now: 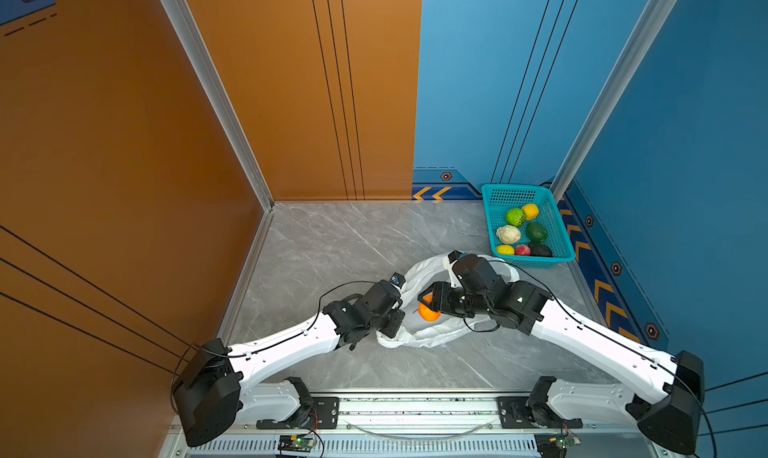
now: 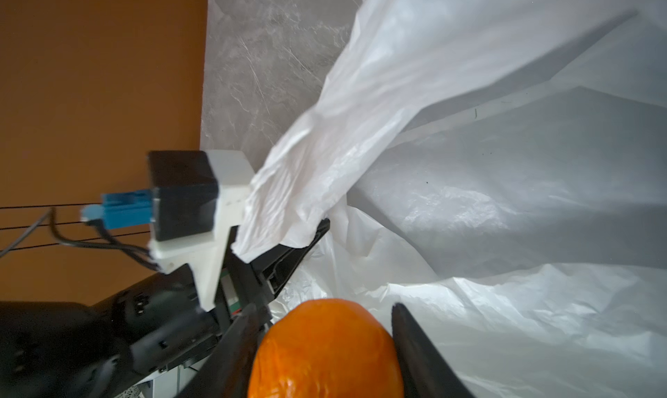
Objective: Untie the knot of the plastic bag and take out the fruit
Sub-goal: 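Lift the tangerine out of the bag and carry it over the basket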
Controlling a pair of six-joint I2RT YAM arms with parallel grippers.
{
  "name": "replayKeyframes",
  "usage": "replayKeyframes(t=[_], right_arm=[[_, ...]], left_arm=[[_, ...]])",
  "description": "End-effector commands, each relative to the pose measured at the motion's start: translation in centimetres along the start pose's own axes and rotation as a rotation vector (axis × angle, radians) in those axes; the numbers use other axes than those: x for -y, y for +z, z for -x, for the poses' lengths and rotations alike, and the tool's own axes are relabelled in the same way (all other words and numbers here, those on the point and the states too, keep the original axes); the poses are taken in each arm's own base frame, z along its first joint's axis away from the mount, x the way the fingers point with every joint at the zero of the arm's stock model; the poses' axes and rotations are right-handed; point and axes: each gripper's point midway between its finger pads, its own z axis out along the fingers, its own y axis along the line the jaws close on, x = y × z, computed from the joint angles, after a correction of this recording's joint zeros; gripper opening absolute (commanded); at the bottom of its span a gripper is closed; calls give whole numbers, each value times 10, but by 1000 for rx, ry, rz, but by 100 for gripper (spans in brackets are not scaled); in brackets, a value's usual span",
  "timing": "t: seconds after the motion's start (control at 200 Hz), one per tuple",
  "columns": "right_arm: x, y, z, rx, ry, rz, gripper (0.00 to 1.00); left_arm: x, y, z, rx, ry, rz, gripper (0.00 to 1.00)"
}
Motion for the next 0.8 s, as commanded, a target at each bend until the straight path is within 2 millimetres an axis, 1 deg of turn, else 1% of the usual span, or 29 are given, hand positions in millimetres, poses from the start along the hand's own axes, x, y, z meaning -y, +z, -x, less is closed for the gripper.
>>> replayKeyframes(t=[0.0, 0.075, 0.09, 0.17, 0.3, 0.37, 0.451, 0.516, 0.596, 0.701, 0.796], right_arm=[[-8, -24, 18, 14, -16, 24, 48], [-16, -35, 35, 30, -11, 63, 48], [-12, -39, 44, 52, 0, 60, 48], [-11, -54, 74, 110, 8, 69, 48], [9, -76, 127, 217, 54, 59, 48], [25, -87, 155, 277, 73, 32, 48], [48, -98, 187, 345, 104, -7, 49], [72, -105, 211, 401, 138, -60, 49], [104, -109, 236, 448, 173, -130, 49], [150, -109, 263, 495, 219, -221, 49], [195, -100, 284, 511, 272, -289, 49]], left_arm=[[-3, -3, 4, -9, -16, 14, 0], [-4, -4, 5, -5, -17, 15, 0], [-3, -4, 5, -5, -16, 15, 0], [-3, -5, 7, 0, -18, 14, 0], [-3, -6, 7, 1, -19, 9, 0], [-3, -7, 7, 2, -19, 9, 0], [-3, -7, 7, 5, -21, 9, 0], [-3, -7, 8, 5, -24, 6, 0], [-2, -7, 8, 5, -25, 4, 0], [-2, -9, 10, 12, -26, 5, 0], [-2, -10, 11, 18, -27, 7, 0]])
